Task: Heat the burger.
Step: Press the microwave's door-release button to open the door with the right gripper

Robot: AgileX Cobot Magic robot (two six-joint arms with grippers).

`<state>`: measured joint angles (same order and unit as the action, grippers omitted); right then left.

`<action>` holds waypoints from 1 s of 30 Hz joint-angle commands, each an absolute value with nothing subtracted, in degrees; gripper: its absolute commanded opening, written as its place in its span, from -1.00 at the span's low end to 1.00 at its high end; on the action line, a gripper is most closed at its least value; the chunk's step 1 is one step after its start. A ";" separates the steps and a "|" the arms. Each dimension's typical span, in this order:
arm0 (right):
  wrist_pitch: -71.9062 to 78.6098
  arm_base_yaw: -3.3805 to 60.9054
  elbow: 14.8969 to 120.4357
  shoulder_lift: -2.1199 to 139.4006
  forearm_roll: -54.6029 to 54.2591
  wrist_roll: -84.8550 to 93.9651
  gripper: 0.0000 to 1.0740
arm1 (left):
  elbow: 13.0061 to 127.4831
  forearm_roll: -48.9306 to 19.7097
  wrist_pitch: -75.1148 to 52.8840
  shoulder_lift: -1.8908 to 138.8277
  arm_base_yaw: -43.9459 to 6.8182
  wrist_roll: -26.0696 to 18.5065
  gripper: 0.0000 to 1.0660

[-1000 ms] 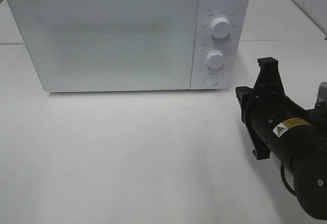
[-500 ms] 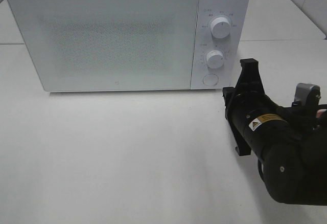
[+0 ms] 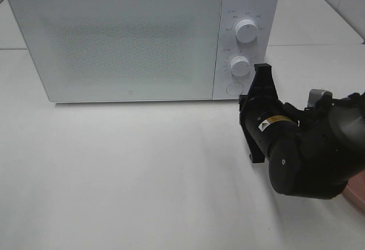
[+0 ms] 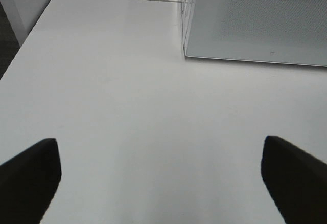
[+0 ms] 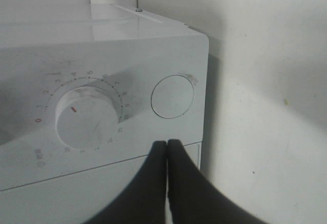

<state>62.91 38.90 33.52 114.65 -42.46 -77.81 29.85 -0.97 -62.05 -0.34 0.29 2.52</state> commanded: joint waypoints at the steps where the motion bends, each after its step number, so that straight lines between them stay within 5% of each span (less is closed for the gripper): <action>1: 61.48 36.50 35.92 116.20 -39.30 -77.69 -1.00 | 29.74 -1.38 -61.31 -1.55 0.06 2.75 0.92; 30: 55.63 31.34 45.72 122.44 -38.10 -76.72 -1.00 | 29.74 -1.38 -61.31 -1.55 0.06 2.75 0.92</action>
<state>54.95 31.74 45.09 122.61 -38.04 -77.46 29.85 -0.97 -62.05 -0.34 0.29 2.52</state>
